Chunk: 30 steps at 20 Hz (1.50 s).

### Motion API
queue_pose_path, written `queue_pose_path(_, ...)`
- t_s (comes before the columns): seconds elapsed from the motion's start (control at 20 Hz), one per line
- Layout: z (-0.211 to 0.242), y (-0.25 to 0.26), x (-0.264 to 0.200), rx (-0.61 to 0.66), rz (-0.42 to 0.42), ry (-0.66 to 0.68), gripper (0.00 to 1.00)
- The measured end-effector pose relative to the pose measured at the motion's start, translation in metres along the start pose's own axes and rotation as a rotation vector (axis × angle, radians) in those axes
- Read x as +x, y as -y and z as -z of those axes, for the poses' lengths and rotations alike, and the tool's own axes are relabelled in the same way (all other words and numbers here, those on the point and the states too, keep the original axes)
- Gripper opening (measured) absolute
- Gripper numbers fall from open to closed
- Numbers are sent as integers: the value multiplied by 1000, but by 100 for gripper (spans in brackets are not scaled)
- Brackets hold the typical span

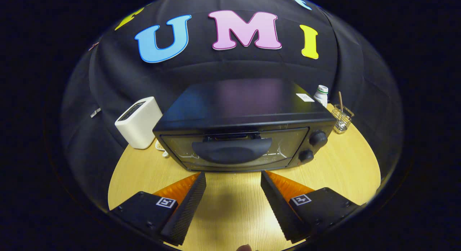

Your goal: Open the toaster oven, put the food inside, and close the toaster oven door.

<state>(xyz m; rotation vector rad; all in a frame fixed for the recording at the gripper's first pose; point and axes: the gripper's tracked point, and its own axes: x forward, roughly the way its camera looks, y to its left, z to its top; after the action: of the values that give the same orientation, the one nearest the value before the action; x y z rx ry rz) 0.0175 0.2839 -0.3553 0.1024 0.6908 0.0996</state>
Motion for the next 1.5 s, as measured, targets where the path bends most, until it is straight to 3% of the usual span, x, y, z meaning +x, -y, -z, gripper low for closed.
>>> queue_pose_path(0.35,-32,4,-10,4,-34,73,99)
queue_pose_path(0.85,-83,37,-71,3,-84,208,99)
queue_pose_path(1.5,-179,105,-163,-14,-24,445,99)
